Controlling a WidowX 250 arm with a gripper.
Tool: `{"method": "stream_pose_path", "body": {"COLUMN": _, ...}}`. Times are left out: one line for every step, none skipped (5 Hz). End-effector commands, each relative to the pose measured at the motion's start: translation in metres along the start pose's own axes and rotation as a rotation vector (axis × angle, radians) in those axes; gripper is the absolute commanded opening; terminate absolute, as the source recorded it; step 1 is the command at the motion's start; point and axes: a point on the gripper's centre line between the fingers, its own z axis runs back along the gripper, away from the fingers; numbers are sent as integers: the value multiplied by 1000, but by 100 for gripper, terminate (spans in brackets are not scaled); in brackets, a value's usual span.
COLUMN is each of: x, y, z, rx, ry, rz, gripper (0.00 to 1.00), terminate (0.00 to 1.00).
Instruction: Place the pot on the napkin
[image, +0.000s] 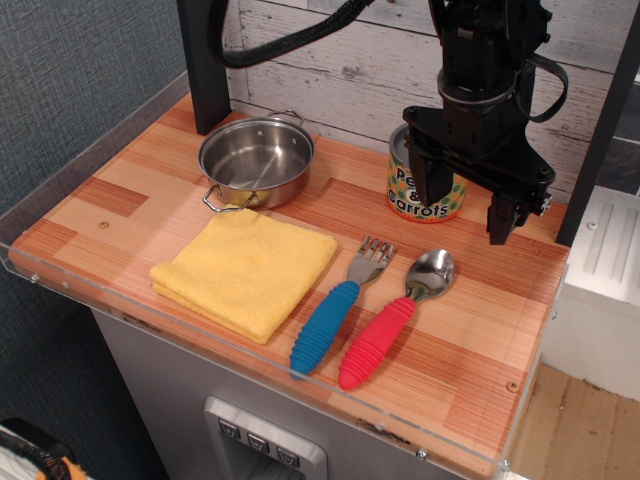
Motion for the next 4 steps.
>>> {"method": "stream_pose_path", "body": {"x": 0, "y": 0, "z": 0, "rx": 0, "ry": 0, "rz": 0, "gripper": 100, "terminate": 0}}
{"method": "stream_pose_path", "body": {"x": -5, "y": 16, "z": 1, "rx": 23, "ry": 8, "rz": 28, "gripper": 100, "terminate": 0}}
{"method": "stream_pose_path", "body": {"x": -19, "y": 41, "z": 0, "rx": 35, "ry": 11, "rz": 55, "gripper": 100, "terminate": 0}}
{"method": "stream_pose_path", "body": {"x": -34, "y": 70, "z": -2, "rx": 77, "ry": 60, "rz": 95, "gripper": 100, "terminate": 0}}
